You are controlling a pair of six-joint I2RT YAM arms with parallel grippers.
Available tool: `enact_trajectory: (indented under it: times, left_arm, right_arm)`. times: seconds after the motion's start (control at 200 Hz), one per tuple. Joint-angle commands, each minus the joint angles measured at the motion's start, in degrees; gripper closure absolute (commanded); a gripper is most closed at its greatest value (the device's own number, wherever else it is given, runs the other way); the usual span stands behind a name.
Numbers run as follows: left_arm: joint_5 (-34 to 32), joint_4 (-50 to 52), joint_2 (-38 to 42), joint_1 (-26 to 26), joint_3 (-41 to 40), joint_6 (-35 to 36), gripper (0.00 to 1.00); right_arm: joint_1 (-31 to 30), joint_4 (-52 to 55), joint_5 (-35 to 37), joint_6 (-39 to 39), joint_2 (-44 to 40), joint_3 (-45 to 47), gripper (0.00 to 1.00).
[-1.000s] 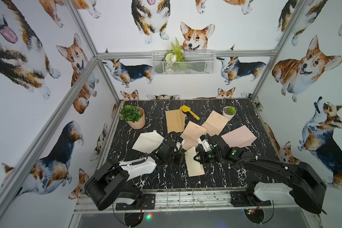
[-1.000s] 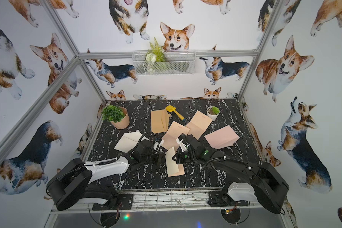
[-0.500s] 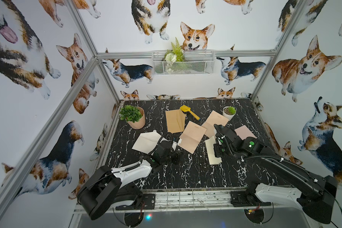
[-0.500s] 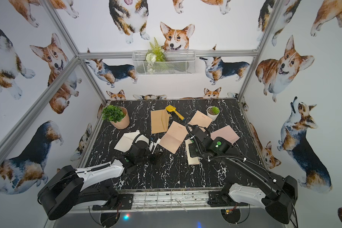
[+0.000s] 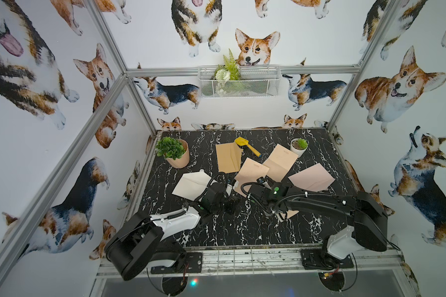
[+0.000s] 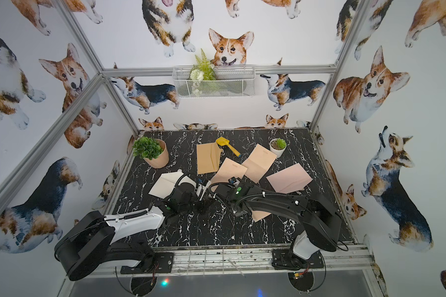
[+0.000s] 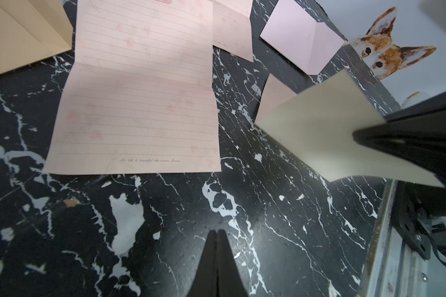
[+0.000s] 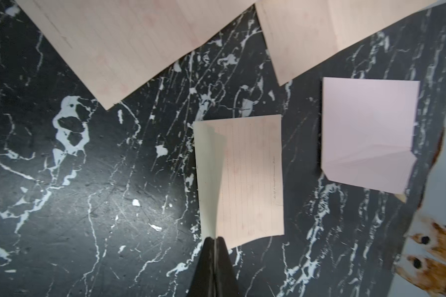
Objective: Take the letter paper out of the envelope
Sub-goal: Unfold the letter paper at the center of the board.
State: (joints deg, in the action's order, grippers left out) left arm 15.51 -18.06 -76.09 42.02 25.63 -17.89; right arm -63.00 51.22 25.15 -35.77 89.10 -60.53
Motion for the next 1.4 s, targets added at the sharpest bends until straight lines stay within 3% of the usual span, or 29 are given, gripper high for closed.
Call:
enact_trajectory:
  times: [0.0, 0.255, 0.32, 0.451, 0.696, 0.986, 1.131, 1.397]
  left_arm:
    - [0.86, -1.18, -0.11, -0.02, 0.48, 0.3, 1.0]
    - [0.93, -1.18, -0.1, -0.01, 0.47, 0.31, 1.0]
    - [0.88, -1.1, -0.02, -0.07, 0.48, 0.31, 1.0]
    - [0.76, -1.02, 0.24, -0.05, 0.39, 0.3, 1.0]
    - [0.84, -0.92, 0.47, -0.06, 0.39, 0.31, 1.0]
    - [3.51, -2.48, 0.38, -0.01, 0.21, 1.05, 1.0]
    - [10.21, -6.78, -1.16, 1.97, 0.45, 1.92, 1.0]
    - [12.66, -2.05, -13.11, 11.22, 9.52, 4.97, 1.0]
  right_arm:
    - [-0.19, -8.91, -5.36, 0.74, 0.11, 2.27, 1.0]
    - [-0.23, -13.36, -10.96, 0.17, 1.62, 3.84, 0.94]
    - [-0.26, -16.22, -13.79, 0.17, 1.02, 4.91, 0.86]
    - [0.22, -21.75, -18.74, 0.44, -0.36, 7.45, 0.59]
    - [8.93, -35.23, -32.66, -0.25, -6.06, 16.51, 0.49]
    - [22.49, -43.95, -41.39, -0.18, -14.27, 26.23, 0.51]
    - [25.77, -50.3, -44.04, -2.57, -13.92, 30.58, 0.65]
    - [27.75, -59.76, -46.14, -5.89, -10.2, 34.63, 0.89]
